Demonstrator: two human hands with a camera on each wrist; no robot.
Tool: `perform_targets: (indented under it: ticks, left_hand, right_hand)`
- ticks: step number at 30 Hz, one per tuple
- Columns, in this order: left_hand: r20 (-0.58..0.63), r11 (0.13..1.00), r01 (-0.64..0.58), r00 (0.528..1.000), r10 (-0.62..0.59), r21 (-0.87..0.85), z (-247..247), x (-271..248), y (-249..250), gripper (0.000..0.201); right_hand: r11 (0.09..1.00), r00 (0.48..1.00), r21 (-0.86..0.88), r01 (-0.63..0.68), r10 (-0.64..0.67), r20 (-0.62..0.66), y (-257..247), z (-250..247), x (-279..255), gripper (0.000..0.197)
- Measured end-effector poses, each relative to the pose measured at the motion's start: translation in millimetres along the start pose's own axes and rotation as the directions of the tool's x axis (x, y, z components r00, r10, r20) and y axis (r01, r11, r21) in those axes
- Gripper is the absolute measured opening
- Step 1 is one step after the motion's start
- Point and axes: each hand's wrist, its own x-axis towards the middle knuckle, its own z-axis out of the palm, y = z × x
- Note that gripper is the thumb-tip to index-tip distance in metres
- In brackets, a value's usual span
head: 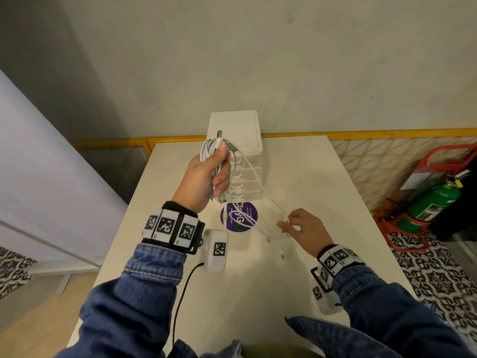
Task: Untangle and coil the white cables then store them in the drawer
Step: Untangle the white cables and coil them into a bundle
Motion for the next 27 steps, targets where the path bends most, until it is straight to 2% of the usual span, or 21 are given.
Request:
perform_targets:
  ticks: [3, 5, 6, 8, 10, 12, 13, 15, 17, 18, 19, 22, 25, 27]
  left_hand:
    - [-0.016, 0.999, 0.004, 1.0, -0.003, 0.039, -1.4, -1.3, 0.6, 0.03]
    - [0.005, 0.995, 0.044, 0.999, -0.044, 0.085, -0.3, -1.9, 0.9, 0.03]
    - [0.03, 0.992, 0.07, 0.997, -0.074, 0.105, 1.4, -2.2, 0.6, 0.03]
    - [0.1, 0.984, 0.121, 0.986, -0.135, 0.132, 7.1, -3.4, -0.8, 0.029]
    - [0.175, 0.977, 0.157, 0.968, -0.182, 0.147, 16.2, -4.3, -2.4, 0.028]
    - [0.233, 0.975, 0.17, 0.952, -0.2, 0.142, 26.1, -5.0, -3.3, 0.028]
    - [0.257, 0.977, 0.168, 0.946, -0.198, 0.133, 30.1, -5.2, -2.6, 0.028]
    - [0.285, 0.983, 0.148, 0.943, -0.174, 0.113, 34.3, -5.5, 1.4, 0.027]
    - [0.286, 0.992, 0.109, 0.95, -0.122, 0.061, 31.9, -5.5, 7.4, 0.027]
    - [0.275, 0.996, 0.091, 0.957, -0.094, 0.025, 28.5, -5.0, 10.2, 0.027]
    - [0.252, 0.997, 0.079, 0.965, -0.076, -0.002, 24.2, -4.4, 12.4, 0.028]
    - [0.145, 0.997, 0.068, 0.988, -0.061, -0.045, 12.0, -4.5, 10.8, 0.029]
    - [0.085, 0.994, 0.062, 0.995, -0.055, -0.085, 6.6, -4.9, 3.5, 0.031]
    - [0.058, 0.997, 0.043, 0.998, -0.04, -0.067, 6.3, -3.5, 0.0, 0.031]
  right_hand:
    - [0.983, 0.972, -0.103, -0.155, 0.171, 0.162, 9.8, 0.3, -1.1, 0.103]
    - [0.967, 0.948, -0.122, -0.223, 0.244, 0.206, 3.9, -2.9, 0.7, 0.098]
    - [0.969, 0.955, -0.114, -0.219, 0.236, 0.18, -3.1, -5.1, 3.0, 0.092]
    - [0.993, 0.99, -0.022, -0.119, 0.12, 0.076, -24.2, -12.6, 7.7, 0.089]
    - [0.987, 0.999, 0.156, 0.036, -0.033, -0.021, -52.1, -21.0, 12.0, 0.088]
    - [0.932, 0.993, 0.343, 0.117, -0.117, -0.021, -75.2, -23.2, 15.4, 0.077]
    - [0.91, 0.991, 0.402, 0.103, -0.13, 0.04, -80.9, -19.6, 17.0, 0.068]
    - [0.91, 0.966, 0.415, 0.011, -0.116, 0.23, -80.4, -6.0, 18.3, 0.051]
    - [0.943, 0.908, 0.313, -0.112, -0.031, 0.417, -66.2, 11.0, 16.3, 0.037]
    - [0.957, 0.887, 0.258, -0.135, 0.0, 0.463, -57.6, 16.6, 13.1, 0.032]
    - [0.962, 0.885, 0.233, -0.146, 0.022, 0.465, -47.6, 20.5, 9.5, 0.027]
    - [0.945, 0.934, 0.29, -0.153, 0.042, 0.355, -25.1, 21.9, 0.7, 0.02]
    - [0.856, 0.951, 0.442, -0.267, 0.159, 0.266, -20.7, 17.8, -3.2, 0.019]
    - [0.836, 0.964, 0.484, -0.257, 0.19, 0.184, -18.4, 17.4, -3.3, 0.012]
